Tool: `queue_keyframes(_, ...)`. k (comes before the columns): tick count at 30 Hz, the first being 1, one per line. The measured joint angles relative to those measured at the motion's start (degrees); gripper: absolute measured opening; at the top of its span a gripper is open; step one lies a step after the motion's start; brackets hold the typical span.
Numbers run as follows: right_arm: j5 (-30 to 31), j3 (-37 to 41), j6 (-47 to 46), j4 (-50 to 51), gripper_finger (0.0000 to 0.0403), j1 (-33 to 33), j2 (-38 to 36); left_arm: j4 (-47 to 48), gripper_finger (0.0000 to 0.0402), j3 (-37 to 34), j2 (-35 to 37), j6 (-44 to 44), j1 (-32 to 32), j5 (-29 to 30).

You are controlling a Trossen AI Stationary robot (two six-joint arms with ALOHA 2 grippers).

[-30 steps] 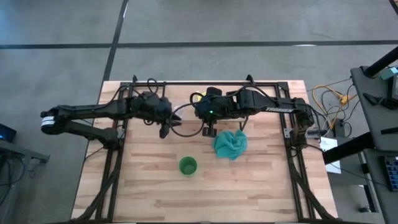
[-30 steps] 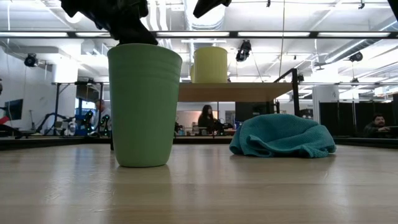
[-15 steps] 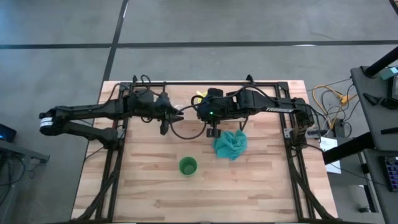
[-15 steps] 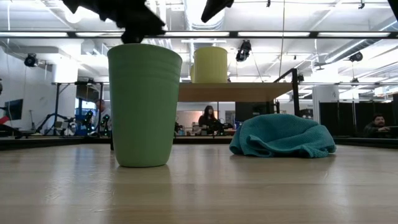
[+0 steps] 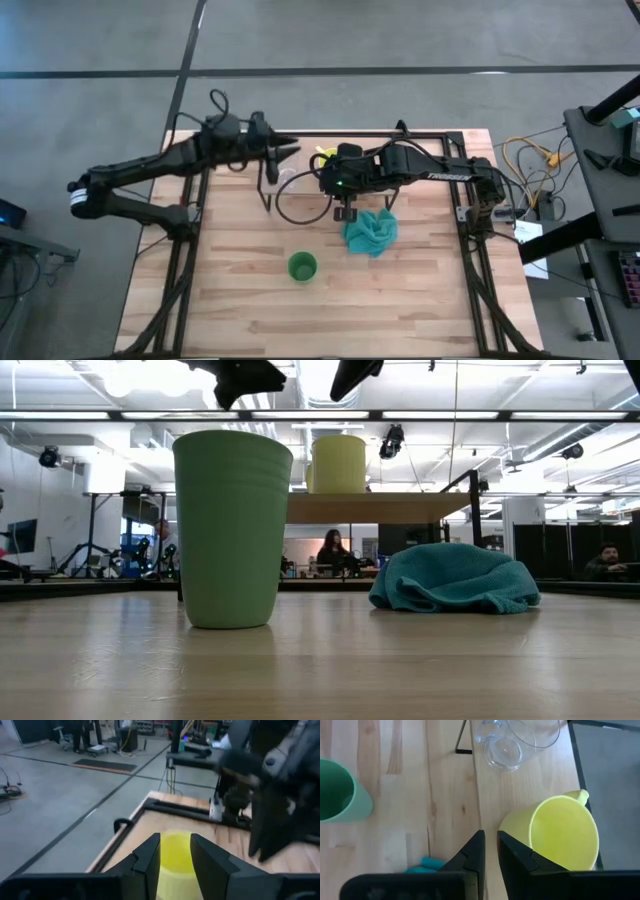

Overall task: Stack small to large cups/mugs on shelf
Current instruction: Adjust the yellow cup on the shelf

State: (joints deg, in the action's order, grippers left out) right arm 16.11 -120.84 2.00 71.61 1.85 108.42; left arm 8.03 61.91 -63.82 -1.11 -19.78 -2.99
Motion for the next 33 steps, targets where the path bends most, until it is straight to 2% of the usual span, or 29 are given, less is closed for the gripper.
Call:
queue_keyframes(5,-0.04,0.55,-0.27,0.02,0.0043,0.0,0.0,2.66,0.0093,6.81,-5.12,0.38,-3.83,-7.02)
queue_keyframes(8,-0.03,0.55,-0.51,-0.02,0.0043,0.0,0.0,11.9,0.0093,12.04,-8.63,2.69,-6.4,-12.12)
queue_keyframes(12,-0.03,0.55,-0.5,-0.02,0.0043,0.0,0.0,24.7,0.0093,19.33,-13.41,10.75,-8.37,-13.07)
queue_keyframes(20,-0.06,0.55,-2.22,-0.04,0.0043,0.0,0.0,25.5,0.0093,27.29,-20.65,13.49,-11.26,-14.06)
queue_keyframes(33,-0.1,1.33,-3.45,0.04,0.0043,0.13,0.0,25.49,0.0093,28.46,-28.99,14.04,-11.85,-14.78)
